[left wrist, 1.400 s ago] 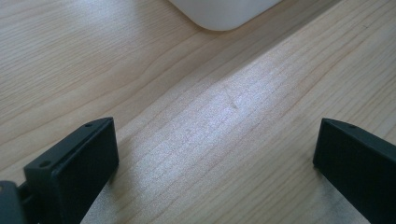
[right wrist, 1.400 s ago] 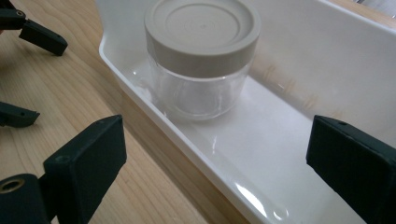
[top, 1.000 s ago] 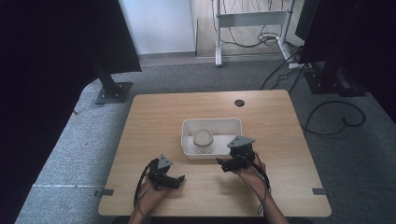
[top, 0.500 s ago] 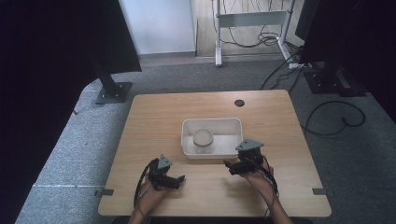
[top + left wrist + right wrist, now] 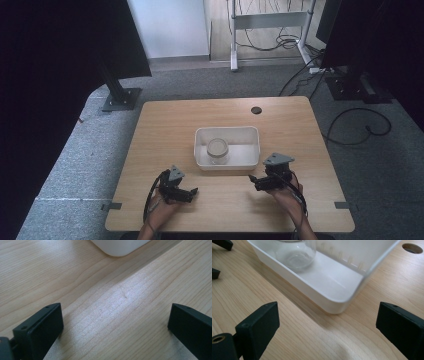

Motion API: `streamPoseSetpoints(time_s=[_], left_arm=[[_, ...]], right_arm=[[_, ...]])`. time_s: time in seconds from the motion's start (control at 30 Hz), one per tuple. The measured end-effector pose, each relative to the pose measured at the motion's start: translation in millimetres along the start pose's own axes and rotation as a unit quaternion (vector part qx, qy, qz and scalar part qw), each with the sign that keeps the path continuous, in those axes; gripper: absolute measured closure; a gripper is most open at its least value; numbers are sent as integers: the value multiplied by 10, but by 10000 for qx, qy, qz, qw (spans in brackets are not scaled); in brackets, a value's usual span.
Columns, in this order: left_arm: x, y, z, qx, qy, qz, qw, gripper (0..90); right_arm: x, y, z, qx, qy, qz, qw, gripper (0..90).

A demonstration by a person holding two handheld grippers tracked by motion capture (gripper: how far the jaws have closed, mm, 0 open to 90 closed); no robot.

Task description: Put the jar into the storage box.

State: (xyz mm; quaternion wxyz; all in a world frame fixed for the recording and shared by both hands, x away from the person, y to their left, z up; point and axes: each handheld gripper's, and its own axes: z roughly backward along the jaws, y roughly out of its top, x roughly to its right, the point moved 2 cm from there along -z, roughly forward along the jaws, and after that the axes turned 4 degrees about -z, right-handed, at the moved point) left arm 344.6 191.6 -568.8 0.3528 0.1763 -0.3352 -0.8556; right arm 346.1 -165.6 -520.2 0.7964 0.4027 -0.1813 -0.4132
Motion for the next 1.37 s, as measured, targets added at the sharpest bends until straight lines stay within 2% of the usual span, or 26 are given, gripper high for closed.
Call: streamPoseSetpoints(time_s=[0.43, 0.97, 1.37], left_arm=[[0, 0, 0, 2, -1, 2, 10000, 0], [1, 0, 0, 2, 1, 2, 10000, 0], [1, 0, -1, 6, -1, 3, 10000, 0]], right_arm=[[138, -255, 86, -111, -139, -236, 9996, 36], [214, -519, 175, -294, -267, -425, 9983, 36], [244, -720, 218, -543, -368, -522, 9965, 39]])
